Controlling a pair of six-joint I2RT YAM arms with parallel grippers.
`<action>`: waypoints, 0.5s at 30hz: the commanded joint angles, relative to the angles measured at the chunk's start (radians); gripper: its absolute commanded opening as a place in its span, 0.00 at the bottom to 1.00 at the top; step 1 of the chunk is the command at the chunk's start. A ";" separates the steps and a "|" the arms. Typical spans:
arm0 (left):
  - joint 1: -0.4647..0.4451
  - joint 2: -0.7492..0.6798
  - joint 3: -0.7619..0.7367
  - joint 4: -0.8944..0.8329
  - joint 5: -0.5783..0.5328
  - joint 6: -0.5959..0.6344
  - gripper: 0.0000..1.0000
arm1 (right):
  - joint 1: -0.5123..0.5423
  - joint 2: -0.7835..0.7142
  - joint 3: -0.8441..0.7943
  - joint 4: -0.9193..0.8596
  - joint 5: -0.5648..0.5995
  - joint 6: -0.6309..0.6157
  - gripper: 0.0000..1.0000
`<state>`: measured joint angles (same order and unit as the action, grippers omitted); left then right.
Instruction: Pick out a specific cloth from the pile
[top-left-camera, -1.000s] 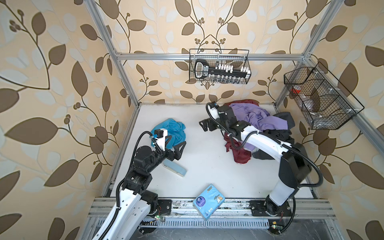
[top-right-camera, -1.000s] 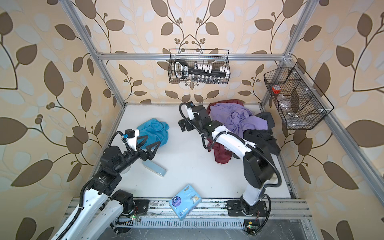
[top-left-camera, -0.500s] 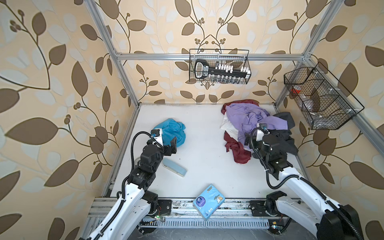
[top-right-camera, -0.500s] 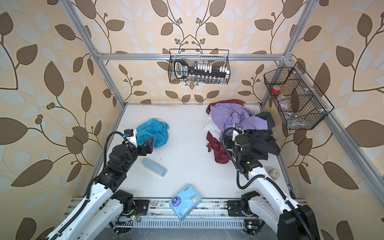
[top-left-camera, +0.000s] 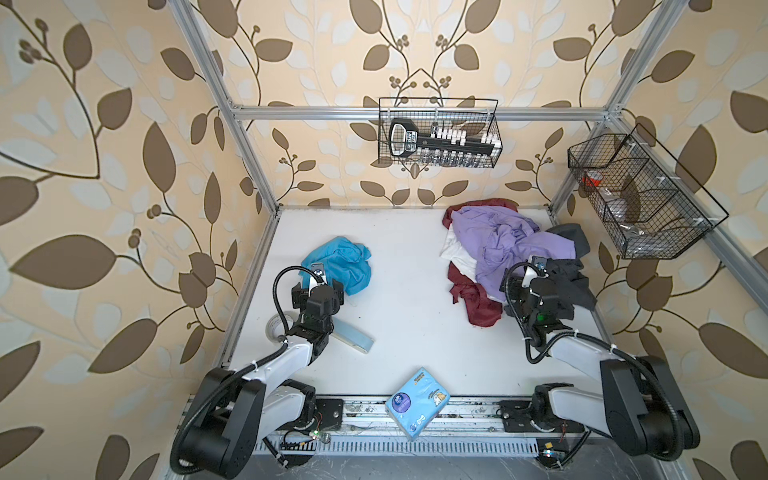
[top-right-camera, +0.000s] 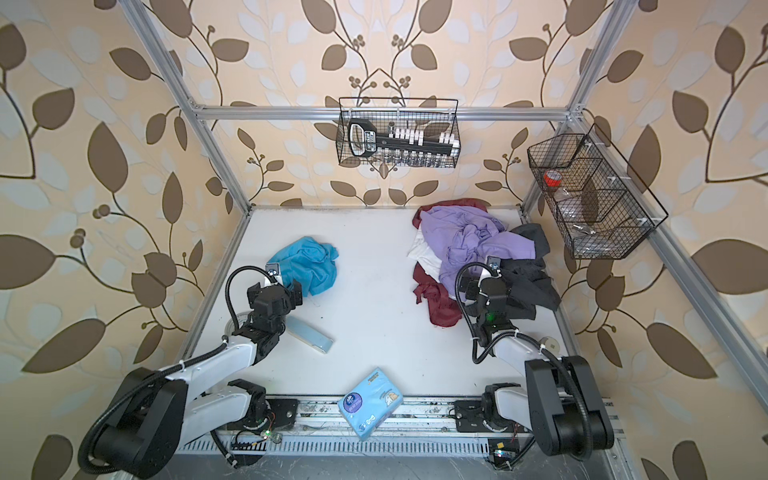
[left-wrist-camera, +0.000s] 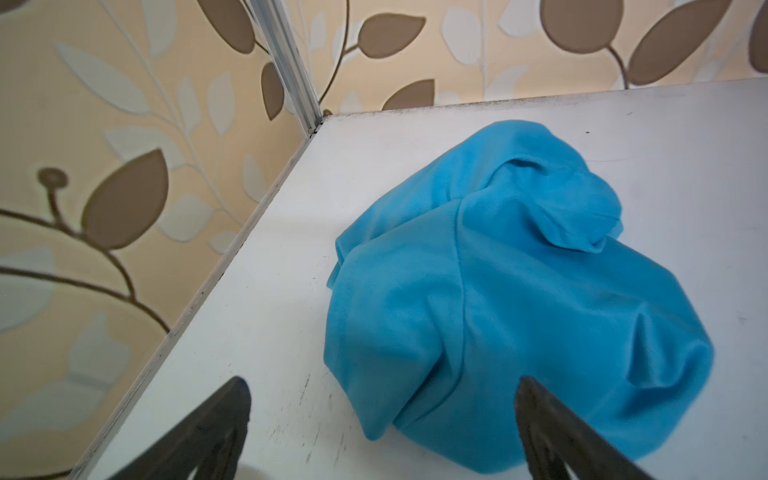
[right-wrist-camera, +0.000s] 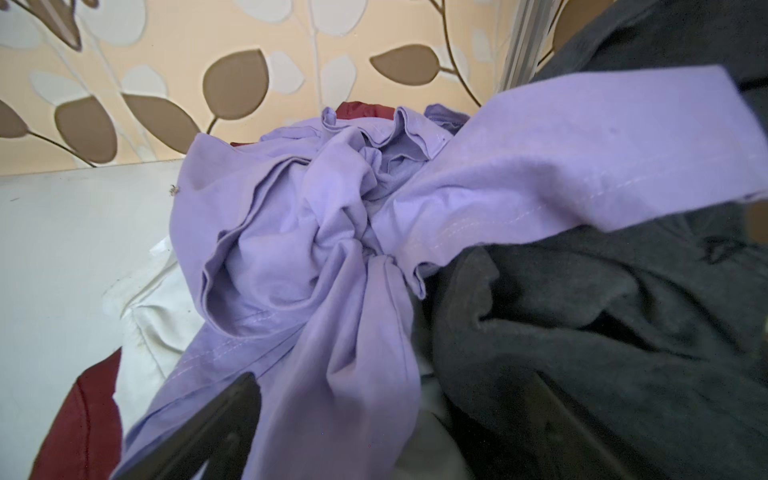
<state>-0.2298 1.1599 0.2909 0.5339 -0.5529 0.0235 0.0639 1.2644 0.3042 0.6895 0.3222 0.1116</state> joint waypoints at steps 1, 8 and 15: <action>0.030 0.061 -0.027 0.224 0.018 -0.019 0.99 | -0.009 0.046 -0.036 0.188 0.001 0.015 0.99; 0.072 0.267 -0.029 0.405 0.156 -0.017 0.99 | -0.016 0.100 -0.063 0.311 -0.104 -0.062 0.99; 0.132 0.348 0.061 0.294 0.202 -0.058 0.99 | -0.072 0.233 -0.079 0.461 -0.201 -0.041 1.00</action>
<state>-0.1261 1.5158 0.3012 0.8177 -0.3897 -0.0040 0.0177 1.4891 0.2348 1.0607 0.1963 0.0635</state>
